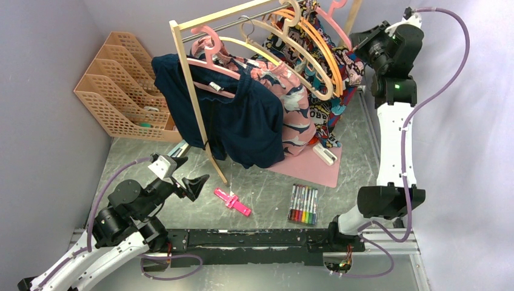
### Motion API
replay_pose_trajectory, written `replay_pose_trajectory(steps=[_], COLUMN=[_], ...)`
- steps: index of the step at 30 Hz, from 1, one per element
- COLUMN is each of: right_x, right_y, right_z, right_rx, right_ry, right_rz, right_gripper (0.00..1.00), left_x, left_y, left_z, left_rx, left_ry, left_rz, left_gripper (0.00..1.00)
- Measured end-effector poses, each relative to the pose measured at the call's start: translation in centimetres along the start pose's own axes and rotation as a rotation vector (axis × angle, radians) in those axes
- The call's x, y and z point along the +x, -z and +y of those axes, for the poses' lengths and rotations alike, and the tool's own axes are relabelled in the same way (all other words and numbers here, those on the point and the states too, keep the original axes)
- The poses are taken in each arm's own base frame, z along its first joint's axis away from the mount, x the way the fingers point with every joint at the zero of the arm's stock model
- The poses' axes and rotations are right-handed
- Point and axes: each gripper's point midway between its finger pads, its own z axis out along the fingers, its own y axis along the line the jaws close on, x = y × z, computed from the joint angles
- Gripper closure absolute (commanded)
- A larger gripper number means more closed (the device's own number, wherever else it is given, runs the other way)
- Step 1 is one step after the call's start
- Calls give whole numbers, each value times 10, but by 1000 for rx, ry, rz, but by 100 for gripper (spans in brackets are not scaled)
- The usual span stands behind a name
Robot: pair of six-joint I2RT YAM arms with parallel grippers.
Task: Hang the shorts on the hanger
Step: Adjust the shorts on the hanger.
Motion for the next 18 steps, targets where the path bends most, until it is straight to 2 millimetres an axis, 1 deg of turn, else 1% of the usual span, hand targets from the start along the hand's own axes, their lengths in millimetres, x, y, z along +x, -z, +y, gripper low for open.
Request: replay_pose_trajectory(steps=[5, 8, 9, 11, 13, 15, 18], right_x=[0, 6, 6, 5, 2, -1, -8], right_y=[-13, -16, -16, -14, -10, -2, 14], right_z=[21, 28, 29, 29, 28, 25, 22], right_rx=[-59, -73, -74, -71, -58, -39, -6], right_ry=[-2, 0, 1, 8, 19, 35, 57], right_rz=[4, 16, 16, 8, -4, -17, -43], right_gripper=[100, 100, 97, 78, 61, 53, 50], left_x=[0, 0, 0, 0, 0, 0, 0], left_y=[0, 0, 0, 0, 0, 0, 0], left_z=[1, 1, 1, 1, 1, 1, 1], left_rx=[-5, -8, -8, -8, -8, -8, -8], left_ry=[0, 0, 0, 0, 0, 0, 0], left_rz=[0, -1, -1, -1, -1, -1, -1], left_gripper=[2, 2, 2, 2, 1, 2, 2])
